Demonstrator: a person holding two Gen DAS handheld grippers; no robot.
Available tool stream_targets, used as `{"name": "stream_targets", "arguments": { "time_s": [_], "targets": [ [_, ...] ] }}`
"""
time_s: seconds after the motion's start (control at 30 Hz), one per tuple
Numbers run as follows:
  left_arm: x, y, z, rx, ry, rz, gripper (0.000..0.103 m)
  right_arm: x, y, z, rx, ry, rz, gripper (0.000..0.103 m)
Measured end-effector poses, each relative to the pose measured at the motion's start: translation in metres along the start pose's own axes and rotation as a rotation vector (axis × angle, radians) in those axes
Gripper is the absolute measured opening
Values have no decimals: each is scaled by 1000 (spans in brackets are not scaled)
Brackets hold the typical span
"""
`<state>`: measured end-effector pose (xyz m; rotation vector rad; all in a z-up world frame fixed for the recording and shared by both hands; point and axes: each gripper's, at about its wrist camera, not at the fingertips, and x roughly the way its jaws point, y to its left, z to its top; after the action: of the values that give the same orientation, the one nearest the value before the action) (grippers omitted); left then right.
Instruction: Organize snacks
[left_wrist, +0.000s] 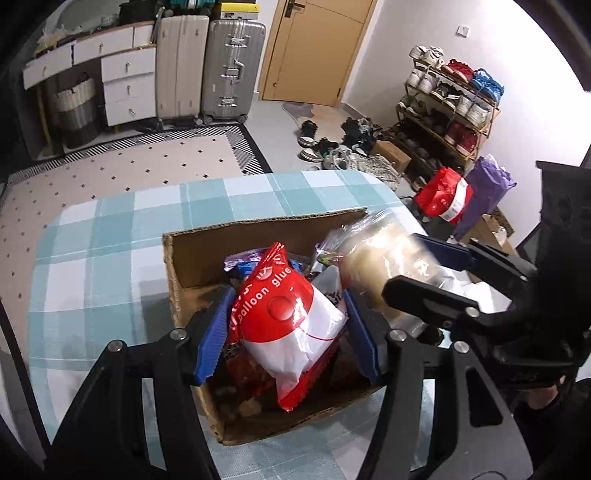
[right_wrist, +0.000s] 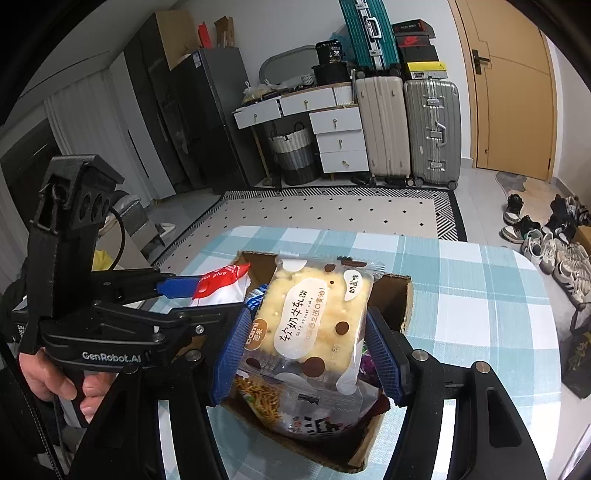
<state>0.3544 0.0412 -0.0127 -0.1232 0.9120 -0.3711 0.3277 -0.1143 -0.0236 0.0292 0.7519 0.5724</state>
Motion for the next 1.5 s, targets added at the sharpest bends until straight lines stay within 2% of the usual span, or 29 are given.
{"name": "stream_targets", "arguments": {
  "time_s": [0.1,0.17,0.2,0.27,0.53,0.83,0.9,1.07,1.13,1.27,1.5],
  "targets": [
    [2,3,1,-6,0,-19,65,8,-3,2,2,30,3,65],
    [0,2,1,2,-8,-13,82,9,-6,2,6,24,-7,68],
    [-2,2,1,7,-9,-13,83,6,-7,1,8,15,-5,68],
    [-8,2,-1,10,-25,5,83,-3,-9,1,20,-15,-10,73],
    [-35,2,-9,-5,-64,71,83,-46,-8,-1,34,-97,-29,74],
    [-90,-14,-27,13,-175,177,84,-93,12,-8,-4,-201,-55,81],
    [-102,-20,-31,25,-203,204,87,-103,16,-11,-10,-224,-62,86],
    [-133,-30,-39,25,-260,219,92,-130,30,-19,-32,-273,-73,87],
    [-147,-33,-45,25,-289,237,102,-139,34,-23,-38,-286,-79,90],
    [-171,-41,-57,30,-345,256,102,-160,42,-31,-55,-321,-88,92],
    [-196,-46,-82,12,-375,293,102,-191,52,-49,-78,-389,-111,97]
  ]
}}
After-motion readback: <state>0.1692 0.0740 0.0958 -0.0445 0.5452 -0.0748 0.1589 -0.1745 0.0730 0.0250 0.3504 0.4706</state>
